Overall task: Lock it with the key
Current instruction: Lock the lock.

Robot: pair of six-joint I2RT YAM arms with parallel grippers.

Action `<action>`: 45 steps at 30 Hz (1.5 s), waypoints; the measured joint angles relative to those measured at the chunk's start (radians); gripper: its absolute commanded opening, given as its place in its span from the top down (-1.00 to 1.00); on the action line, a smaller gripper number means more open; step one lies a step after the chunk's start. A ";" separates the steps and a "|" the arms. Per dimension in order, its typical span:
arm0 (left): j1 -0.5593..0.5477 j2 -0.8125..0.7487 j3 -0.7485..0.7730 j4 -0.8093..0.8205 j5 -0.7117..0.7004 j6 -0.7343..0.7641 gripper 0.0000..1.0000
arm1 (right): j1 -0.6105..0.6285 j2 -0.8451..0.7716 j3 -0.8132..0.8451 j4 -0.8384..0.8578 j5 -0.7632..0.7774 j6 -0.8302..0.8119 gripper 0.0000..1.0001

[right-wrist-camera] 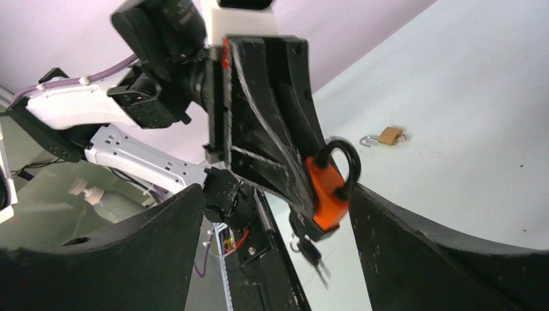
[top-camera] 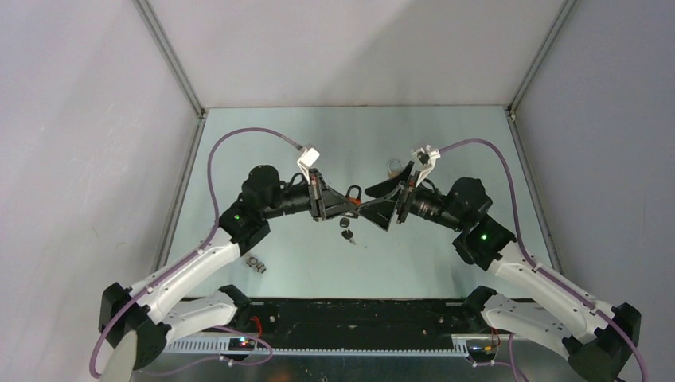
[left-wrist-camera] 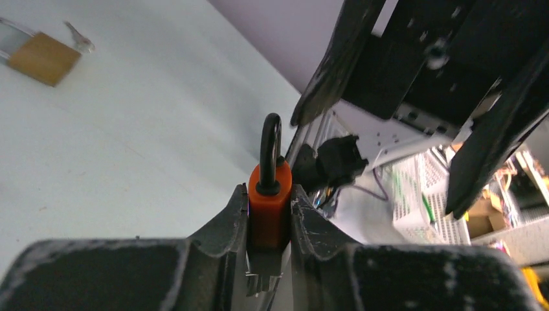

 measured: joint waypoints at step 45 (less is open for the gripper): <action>0.000 -0.229 -0.110 0.441 -0.232 -0.262 1.00 | 0.277 0.184 -0.064 0.477 0.296 0.092 1.00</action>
